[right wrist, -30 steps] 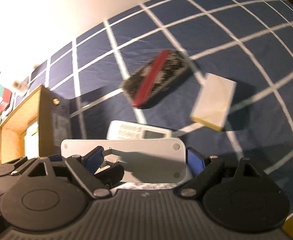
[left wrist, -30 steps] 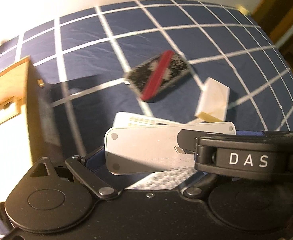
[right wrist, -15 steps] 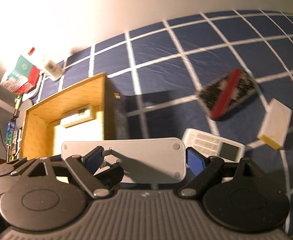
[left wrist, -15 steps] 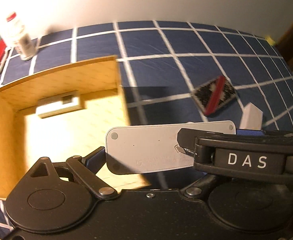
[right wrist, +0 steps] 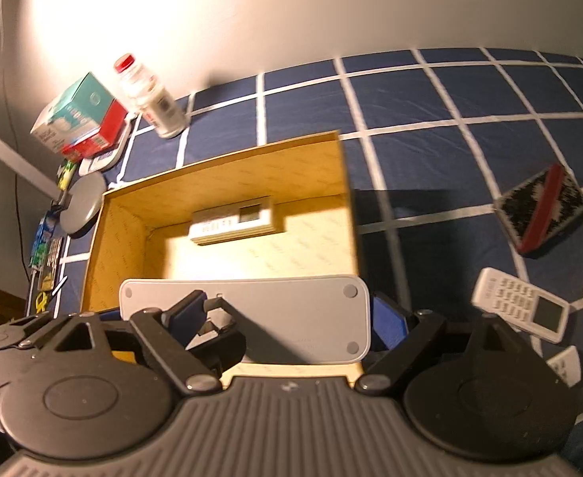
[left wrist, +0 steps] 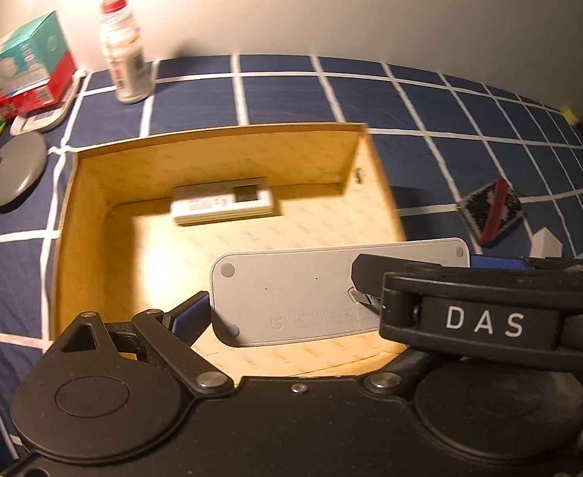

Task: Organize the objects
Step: 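Lift the white power strip and carry it over the yellow box, then lower the power strip into the box and open the right gripper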

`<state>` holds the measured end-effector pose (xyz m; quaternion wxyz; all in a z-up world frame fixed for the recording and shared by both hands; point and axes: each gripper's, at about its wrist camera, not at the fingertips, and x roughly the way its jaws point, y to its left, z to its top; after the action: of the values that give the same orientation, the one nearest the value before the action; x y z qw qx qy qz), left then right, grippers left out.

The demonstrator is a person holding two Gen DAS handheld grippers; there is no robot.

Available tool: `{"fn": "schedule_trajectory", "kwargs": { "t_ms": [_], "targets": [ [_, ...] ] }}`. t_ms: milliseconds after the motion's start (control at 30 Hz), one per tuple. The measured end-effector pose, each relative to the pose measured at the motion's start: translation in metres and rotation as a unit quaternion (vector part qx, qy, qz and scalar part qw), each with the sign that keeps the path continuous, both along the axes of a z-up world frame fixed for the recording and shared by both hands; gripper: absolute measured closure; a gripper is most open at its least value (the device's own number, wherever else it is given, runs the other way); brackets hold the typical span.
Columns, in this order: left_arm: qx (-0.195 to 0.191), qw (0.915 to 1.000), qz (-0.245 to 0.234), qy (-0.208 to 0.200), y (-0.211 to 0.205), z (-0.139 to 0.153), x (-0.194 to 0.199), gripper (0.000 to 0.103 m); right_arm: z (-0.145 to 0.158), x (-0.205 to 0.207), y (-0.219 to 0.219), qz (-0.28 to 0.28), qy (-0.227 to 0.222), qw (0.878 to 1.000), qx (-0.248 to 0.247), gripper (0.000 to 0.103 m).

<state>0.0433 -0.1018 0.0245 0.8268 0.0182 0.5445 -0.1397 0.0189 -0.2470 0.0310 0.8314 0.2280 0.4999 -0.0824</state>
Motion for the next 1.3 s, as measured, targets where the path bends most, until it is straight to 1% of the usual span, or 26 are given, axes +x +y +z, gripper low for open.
{"fn": "schedule_trajectory", "kwargs": {
  "t_ms": [233, 467, 1000, 1300],
  "targets": [
    [-0.006, 0.9997, 0.022, 0.011, 0.040, -0.011, 0.014, 0.011, -0.010, 0.031, 0.033, 0.023, 0.012, 1.000, -0.003, 0.016],
    [-0.007, 0.9991, 0.029, 0.032, 0.057, -0.031, 0.039, 0.011, -0.031, 0.063, 0.043, 0.033, 0.032, 0.999, -0.001, 0.016],
    [0.005, 0.9955, 0.024, 0.092, 0.060, -0.091, 0.098, 0.011, -0.095, 0.123, 0.026, 0.036, 0.089, 0.995, 0.028, 0.016],
    [0.009, 0.9938, 0.023, 0.108, 0.060, -0.110, 0.120, 0.011, -0.117, 0.141, 0.019, 0.036, 0.104, 0.993, 0.037, 0.016]
  ]
}}
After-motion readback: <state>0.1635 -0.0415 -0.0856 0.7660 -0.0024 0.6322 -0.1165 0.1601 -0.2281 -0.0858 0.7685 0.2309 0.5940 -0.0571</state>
